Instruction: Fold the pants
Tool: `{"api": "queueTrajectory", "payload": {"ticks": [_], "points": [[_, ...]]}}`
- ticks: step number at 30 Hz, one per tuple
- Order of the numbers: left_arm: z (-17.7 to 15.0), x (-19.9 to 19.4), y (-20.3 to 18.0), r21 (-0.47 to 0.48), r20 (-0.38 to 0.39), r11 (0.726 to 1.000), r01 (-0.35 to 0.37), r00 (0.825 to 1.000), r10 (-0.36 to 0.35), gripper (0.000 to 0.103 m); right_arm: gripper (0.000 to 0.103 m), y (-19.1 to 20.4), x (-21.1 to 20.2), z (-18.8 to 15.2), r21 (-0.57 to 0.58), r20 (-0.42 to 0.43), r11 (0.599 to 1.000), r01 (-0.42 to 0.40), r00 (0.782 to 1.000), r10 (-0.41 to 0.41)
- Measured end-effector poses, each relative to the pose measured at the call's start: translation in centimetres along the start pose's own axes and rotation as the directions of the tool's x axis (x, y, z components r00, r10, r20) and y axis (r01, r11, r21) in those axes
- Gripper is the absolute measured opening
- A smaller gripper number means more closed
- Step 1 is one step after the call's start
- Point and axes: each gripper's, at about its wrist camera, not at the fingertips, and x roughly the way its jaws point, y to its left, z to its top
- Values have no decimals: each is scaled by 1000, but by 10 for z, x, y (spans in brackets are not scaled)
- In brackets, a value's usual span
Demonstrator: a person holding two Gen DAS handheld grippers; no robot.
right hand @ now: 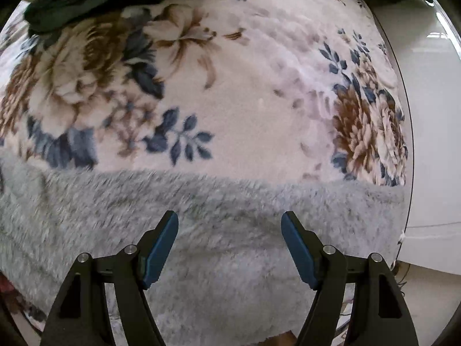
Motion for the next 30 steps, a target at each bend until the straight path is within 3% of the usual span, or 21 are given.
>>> {"api": "queueTrajectory", "payload": {"ticks": [3, 6, 8, 10, 13, 14, 15, 16, 19, 22, 23, 25, 26, 28, 30], "points": [[-40, -2, 53, -133, -43, 990, -35, 999, 29, 6, 76, 7, -3, -15, -21, -18, 999, -32, 999, 31], [-75, 29, 93, -239, -139, 968, -80, 989, 47, 10, 76, 16, -3, -31, -28, -60, 994, -106, 993, 104], [-91, 45, 109, -290, -196, 954, -78, 980, 21, 12, 76, 17, -5, -41, -4, -80, 982, -187, 979, 186], [-101, 45, 118, -343, -211, 938, -57, 977, -17, 22, 76, 11, -8, -54, 46, -93, 963, -266, 958, 270], [-103, 31, 119, -392, -157, 920, 7, 985, -74, 39, 76, -8, -6, -81, 189, -116, 901, -390, 903, 415], [-101, 29, 118, -402, -142, 916, 23, 986, -87, 50, 76, -16, -2, -91, 250, -126, 872, -422, 878, 461], [-98, 28, 117, -412, -129, 910, 34, 987, -95, 57, 76, -26, 6, -105, 337, -136, 825, -454, 844, 519], [-94, 31, 116, -417, -128, 908, 37, 987, -99, 57, 76, -34, 15, -118, 407, -140, 778, -478, 809, 570], [-82, 47, 117, -431, -145, 901, 49, 982, -123, 57, 75, -53, 41, -149, 585, -125, 649, -486, 737, 665], [-73, 61, 113, -426, -147, 904, 41, 983, -114, 57, 72, -64, 72, -167, 703, -79, 534, -470, 695, 715], [-69, 65, 110, -423, -144, 906, 35, 984, -106, 57, 66, -66, 80, -170, 727, -63, 508, -462, 692, 720], [-66, 69, 106, -413, -130, 910, 22, 988, -82, 47, 34, -70, 94, -176, 780, 1, 414, -469, 663, 748], [-64, 69, 106, -404, -117, 915, 21, 990, -74, 22, 17, -72, 99, -179, 797, 25, 386, -465, 664, 747], [-61, 67, 104, -380, -99, 925, 5, 994, -46, 17, 13, -73, 95, -183, 798, 45, 385, -464, 682, 730], [-62, 57, 104, -365, -77, 931, -2, 997, -28, 14, 11, -73, 85, -184, 771, 49, 414, -484, 693, 719]]}}
